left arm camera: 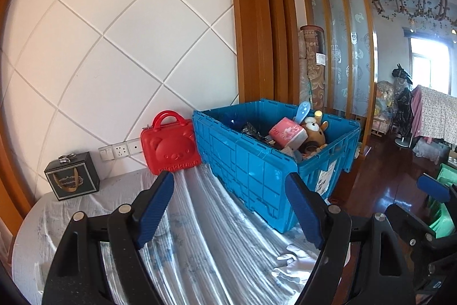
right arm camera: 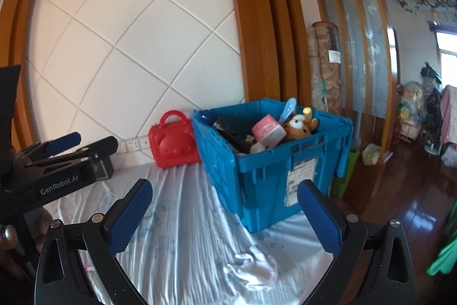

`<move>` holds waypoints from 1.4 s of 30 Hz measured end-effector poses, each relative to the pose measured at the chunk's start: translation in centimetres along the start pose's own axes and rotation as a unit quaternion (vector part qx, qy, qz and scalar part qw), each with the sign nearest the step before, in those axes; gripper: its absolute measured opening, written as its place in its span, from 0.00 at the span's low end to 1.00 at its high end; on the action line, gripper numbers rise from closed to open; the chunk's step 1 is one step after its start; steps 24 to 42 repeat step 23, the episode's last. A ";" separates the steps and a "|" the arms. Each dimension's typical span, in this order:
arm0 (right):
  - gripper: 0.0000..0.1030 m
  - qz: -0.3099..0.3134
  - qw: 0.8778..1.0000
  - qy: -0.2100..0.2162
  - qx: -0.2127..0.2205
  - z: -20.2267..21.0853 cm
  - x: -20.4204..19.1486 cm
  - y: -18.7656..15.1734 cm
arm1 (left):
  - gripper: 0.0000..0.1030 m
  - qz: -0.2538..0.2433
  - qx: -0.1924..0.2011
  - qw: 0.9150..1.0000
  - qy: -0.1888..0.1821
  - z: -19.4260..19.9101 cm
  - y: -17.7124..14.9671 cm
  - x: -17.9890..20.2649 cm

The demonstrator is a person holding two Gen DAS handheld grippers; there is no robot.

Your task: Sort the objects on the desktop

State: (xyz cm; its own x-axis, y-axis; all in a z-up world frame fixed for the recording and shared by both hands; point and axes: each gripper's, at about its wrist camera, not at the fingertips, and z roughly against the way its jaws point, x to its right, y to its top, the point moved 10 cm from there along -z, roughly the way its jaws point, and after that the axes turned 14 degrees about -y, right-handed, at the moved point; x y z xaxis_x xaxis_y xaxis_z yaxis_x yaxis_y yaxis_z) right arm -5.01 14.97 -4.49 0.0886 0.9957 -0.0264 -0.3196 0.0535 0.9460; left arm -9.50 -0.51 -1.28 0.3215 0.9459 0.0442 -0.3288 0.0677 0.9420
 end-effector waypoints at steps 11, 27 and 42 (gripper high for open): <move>1.00 0.007 1.000 -0.009 0.000 -1.1 2.2 0.2 | 0.78 -0.022 -0.008 0.999 -0.026 -2.4 0.1 4.1; 1.00 0.001 1.000 -0.007 0.003 -1.4 2.3 0.7 | 0.78 -0.037 0.010 0.999 -0.039 -2.2 1.0 5.5; 1.00 0.001 1.000 -0.007 0.003 -1.4 2.3 0.7 | 0.78 -0.037 0.010 0.999 -0.039 -2.2 1.0 5.5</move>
